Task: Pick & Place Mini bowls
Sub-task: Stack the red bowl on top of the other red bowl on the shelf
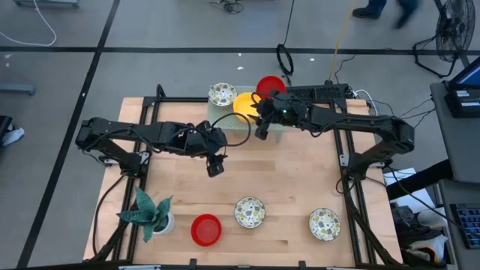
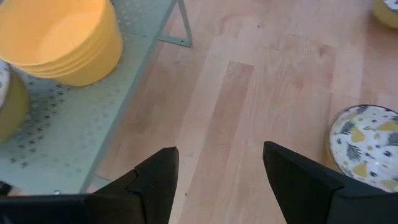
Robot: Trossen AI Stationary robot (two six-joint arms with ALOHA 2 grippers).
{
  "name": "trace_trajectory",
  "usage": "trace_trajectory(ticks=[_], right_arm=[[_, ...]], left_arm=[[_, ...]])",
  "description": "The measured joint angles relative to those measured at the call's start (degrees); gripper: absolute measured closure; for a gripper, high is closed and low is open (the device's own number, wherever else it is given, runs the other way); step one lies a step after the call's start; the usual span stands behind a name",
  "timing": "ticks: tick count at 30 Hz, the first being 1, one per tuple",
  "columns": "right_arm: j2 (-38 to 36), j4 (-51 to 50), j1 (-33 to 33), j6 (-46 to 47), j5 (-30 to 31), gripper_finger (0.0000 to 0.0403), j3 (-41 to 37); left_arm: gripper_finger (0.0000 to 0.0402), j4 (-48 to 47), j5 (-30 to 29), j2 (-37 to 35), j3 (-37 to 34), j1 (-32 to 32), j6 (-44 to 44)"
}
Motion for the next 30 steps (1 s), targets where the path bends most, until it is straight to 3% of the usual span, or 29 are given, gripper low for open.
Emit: trace_trajectory(ticks=[12, 30], right_arm=[[-10.1, -20.3, 9.6, 8.9, -0.2, 0.0233, -0.6], [-21.2, -13.3, 23.4, 15.3, -0.2, 0.0232, -12.2]], left_arm=[[0.0163, -2.3, 2.0, 0.0, -0.2, -2.9, -6.3], [0.0163, -10.9, 2.6, 1.2, -2.9, -15.3, -30.7]])
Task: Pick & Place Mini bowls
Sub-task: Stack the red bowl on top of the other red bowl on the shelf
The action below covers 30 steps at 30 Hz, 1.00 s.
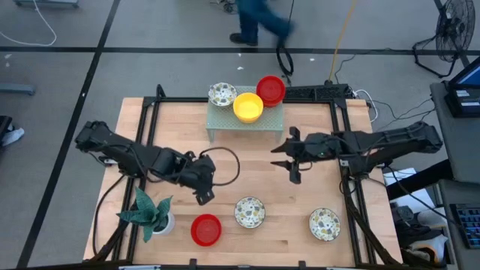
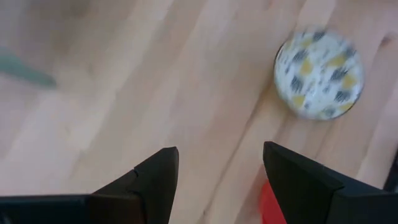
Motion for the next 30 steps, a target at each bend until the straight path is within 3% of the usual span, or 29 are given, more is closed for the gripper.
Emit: trace_trajectory(ticks=[7, 12, 21, 30], right_arm=[[-2.8, 6.2, 2.1, 0.0, 0.0, 0.0232, -4.5], [-3.0, 8.0, 2.5, 0.0, 0.0, 0.0232, -5.8], [-3.0, 8.6, 2.5, 0.0, 0.0, 0.0232, -5.8], [-3.0, 8.5, 2.5, 0.0, 0.0, 0.0232, -5.8]], left_arm=[[0.0163, 6.3, 11.0, 0.1, -11.5, -1.9, -7.4], [0.0163, 15.7, 16.5, 0.0, -19.9, -3.2, -11.8], [0.0163, 28.9, 18.5, 0.0, -29.5, -5.5, -18.4], [0.0163, 34.5, 17.2, 0.0, -30.5, -8.0, -18.9]])
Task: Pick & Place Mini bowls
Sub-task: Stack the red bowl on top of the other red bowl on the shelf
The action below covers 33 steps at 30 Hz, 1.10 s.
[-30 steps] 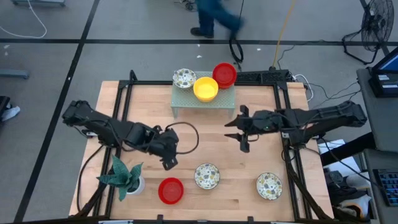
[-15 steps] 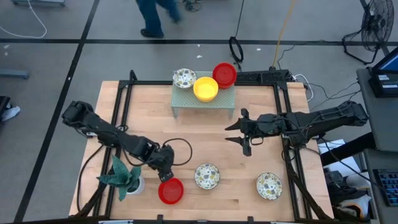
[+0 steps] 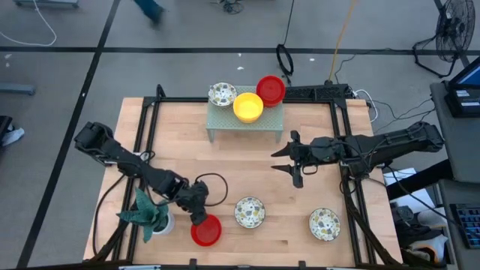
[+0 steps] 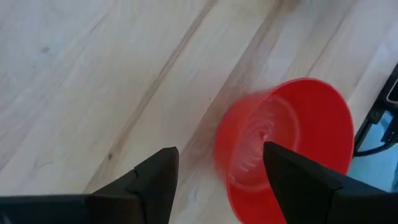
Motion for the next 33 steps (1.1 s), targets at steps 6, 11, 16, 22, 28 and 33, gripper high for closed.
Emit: trace_trajectory(ticks=[6, 11, 16, 22, 28, 33], right_arm=[[0.0, 0.0, 0.0, 0.0, 0.0, 0.0232, 0.0], [0.0, 0.0, 0.0, 1.4, 0.0, 0.0232, 0.0], [0.0, 0.0, 0.0, 1.4, 0.0, 0.0232, 0.0], [0.0, 0.0, 0.0, 1.4, 0.0, 0.0232, 0.0], [0.0, 0.0, 0.0, 1.4, 0.0, 0.0232, 0.0], [0.0, 0.0, 0.0, 1.4, 0.0, 0.0232, 0.0]], left_arm=[[0.0163, 0.0, -2.5, 1.2, 0.0, -1.0, -1.1], [0.0163, 0.3, -0.8, 4.3, 0.0, -1.1, -1.1], [0.0163, 0.4, 1.1, 6.4, 0.0, -1.2, 0.3], [0.0187, 0.4, -0.6, 6.4, 0.0, 0.2, 1.6], [0.0301, 0.4, -2.0, 6.4, 0.0, 3.0, 8.4], [0.0391, 0.3, -1.8, 6.0, 0.1, 8.3, 13.9]])
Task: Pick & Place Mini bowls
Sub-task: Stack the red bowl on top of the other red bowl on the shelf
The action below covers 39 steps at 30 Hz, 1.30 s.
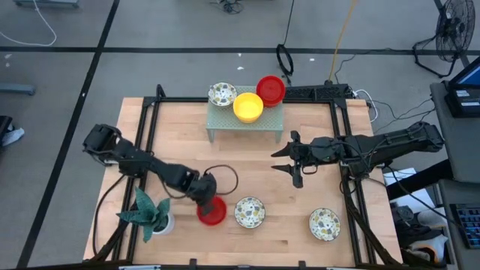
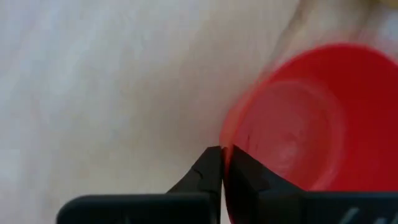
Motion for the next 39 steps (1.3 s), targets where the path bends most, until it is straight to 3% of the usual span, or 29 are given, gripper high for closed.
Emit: trace_trajectory(ticks=[9, 16, 23, 33, 39], right_arm=[[0.0, 0.1, 0.0, 0.0, 0.0, 0.0232, -0.1], [0.0, 9.5, 0.0, -2.1, 0.0, 0.0232, -6.9], [0.6, 17.7, 0.0, -6.3, 0.2, 0.0232, -14.2], [8.6, 22.7, 0.0, -9.7, 1.5, 0.0232, -14.7], [11.4, 24.3, -0.1, -12.5, 1.6, 0.0232, -14.6]], left_arm=[[0.0395, 1.1, -2.1, 0.0, 0.0, 14.6, 13.4], [0.0389, 16.3, 0.2, 0.0, 0.0, 22.6, 20.2], [0.0387, 22.4, 1.9, 0.4, 0.0, 24.2, 21.3], [0.0393, 23.8, 1.5, 0.8, 0.0, 23.8, 19.2], [0.0386, 25.7, 1.2, 4.7, 1.1, 23.1, 18.4]])
